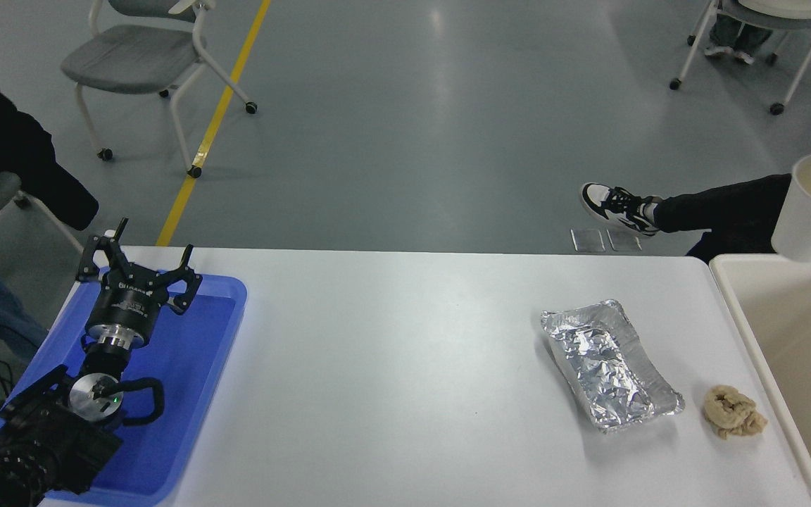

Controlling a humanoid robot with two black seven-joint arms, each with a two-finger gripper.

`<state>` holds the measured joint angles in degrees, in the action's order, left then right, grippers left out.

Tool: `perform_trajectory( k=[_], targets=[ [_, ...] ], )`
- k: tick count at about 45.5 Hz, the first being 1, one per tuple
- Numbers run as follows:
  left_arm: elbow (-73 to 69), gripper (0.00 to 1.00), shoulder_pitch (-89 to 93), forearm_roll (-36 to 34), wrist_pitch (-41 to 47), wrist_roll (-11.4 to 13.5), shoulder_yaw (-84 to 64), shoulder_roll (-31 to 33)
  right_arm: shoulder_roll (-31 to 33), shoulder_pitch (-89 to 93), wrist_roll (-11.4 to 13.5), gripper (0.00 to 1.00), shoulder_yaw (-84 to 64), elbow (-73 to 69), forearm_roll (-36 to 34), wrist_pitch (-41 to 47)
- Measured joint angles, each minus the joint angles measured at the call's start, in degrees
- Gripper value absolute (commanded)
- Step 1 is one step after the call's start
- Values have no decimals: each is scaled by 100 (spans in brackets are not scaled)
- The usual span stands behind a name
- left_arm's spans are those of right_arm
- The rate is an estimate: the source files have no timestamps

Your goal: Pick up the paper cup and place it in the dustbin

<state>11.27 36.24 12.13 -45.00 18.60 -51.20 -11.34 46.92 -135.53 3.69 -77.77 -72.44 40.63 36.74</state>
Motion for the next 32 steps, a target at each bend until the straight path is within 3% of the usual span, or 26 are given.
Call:
perform_trajectory(
  k=[16, 32],
  targets=[
    [-4, 100, 0, 0, 0, 3, -3, 0, 1073, 2681, -56, 0, 1759, 2161, 586, -378],
    [4, 100, 6, 1, 0, 3, -2, 0, 880, 6177, -65, 0, 4308, 3797, 539, -1818]
  ],
)
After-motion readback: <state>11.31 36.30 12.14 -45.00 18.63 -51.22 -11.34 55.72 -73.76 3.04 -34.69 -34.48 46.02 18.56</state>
